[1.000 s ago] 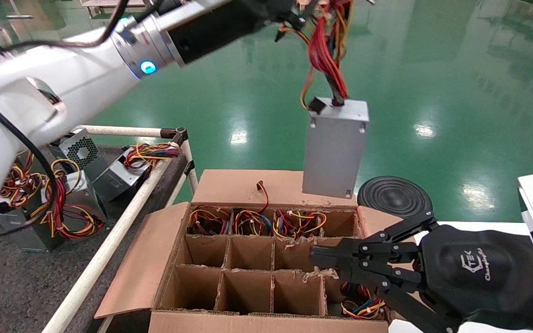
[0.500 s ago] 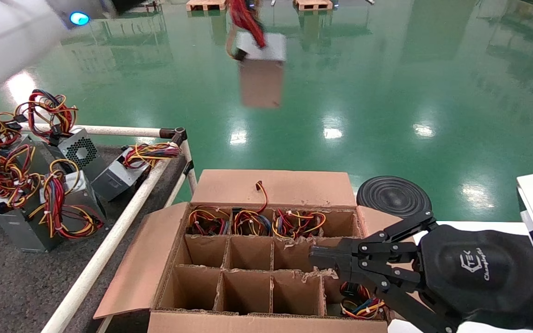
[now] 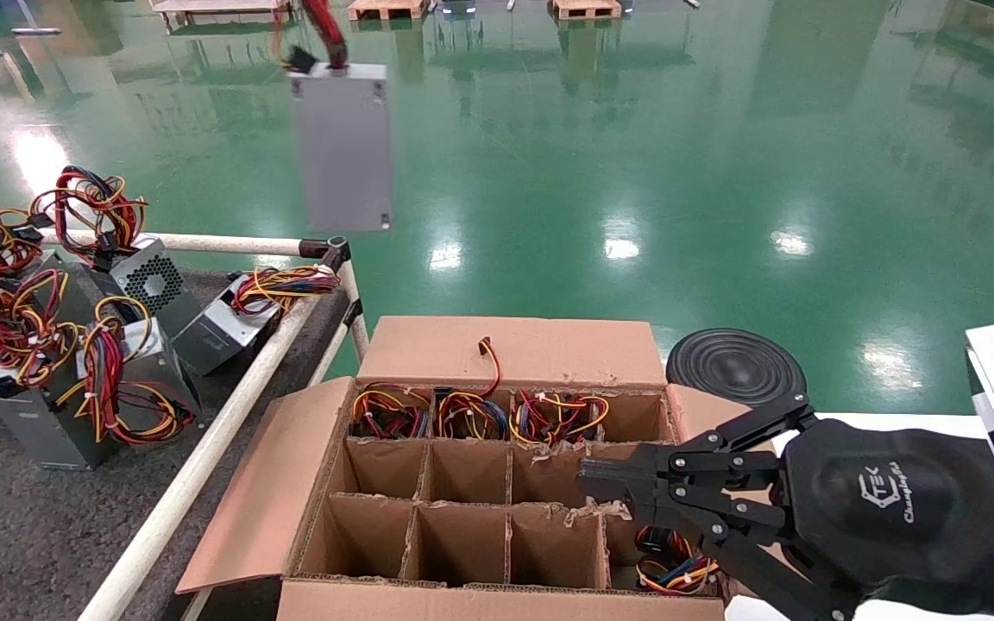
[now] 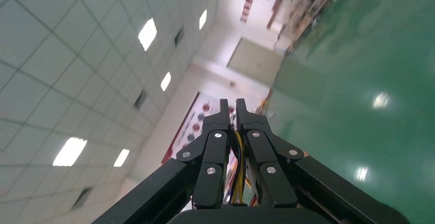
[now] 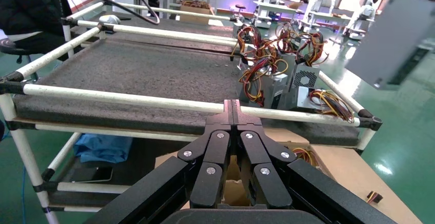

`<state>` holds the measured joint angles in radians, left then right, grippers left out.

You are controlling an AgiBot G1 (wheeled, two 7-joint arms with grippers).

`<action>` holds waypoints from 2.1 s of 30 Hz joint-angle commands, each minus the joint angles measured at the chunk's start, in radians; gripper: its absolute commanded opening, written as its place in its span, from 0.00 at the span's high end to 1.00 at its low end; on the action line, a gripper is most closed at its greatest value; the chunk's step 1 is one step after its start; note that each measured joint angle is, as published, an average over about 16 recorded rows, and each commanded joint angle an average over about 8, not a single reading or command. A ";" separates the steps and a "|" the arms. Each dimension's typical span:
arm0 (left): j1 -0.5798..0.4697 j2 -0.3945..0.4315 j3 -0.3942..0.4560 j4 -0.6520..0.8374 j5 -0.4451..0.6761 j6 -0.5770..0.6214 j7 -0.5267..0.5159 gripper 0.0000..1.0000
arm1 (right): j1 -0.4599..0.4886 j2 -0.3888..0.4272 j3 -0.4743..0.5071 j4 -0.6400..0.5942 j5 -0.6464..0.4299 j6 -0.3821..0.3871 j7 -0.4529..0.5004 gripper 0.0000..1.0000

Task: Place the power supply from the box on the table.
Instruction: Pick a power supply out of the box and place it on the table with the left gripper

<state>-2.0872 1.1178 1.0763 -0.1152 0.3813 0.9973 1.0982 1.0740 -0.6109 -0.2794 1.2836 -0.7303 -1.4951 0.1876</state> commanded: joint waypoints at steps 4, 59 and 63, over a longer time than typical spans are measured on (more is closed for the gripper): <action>-0.029 -0.028 0.023 0.025 0.029 -0.016 -0.012 1.00 | 0.000 0.000 0.000 0.000 0.000 0.000 0.000 1.00; -0.086 -0.232 0.198 0.136 0.229 -0.080 -0.173 1.00 | 0.000 0.000 0.000 0.000 0.000 0.000 0.000 1.00; -0.079 -0.232 0.212 0.144 0.244 -0.081 -0.200 1.00 | 0.000 0.000 0.000 0.000 0.000 0.000 0.000 1.00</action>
<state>-2.1655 0.8863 1.2863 0.0270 0.6235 0.9178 0.8997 1.0740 -0.6109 -0.2794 1.2836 -0.7303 -1.4951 0.1876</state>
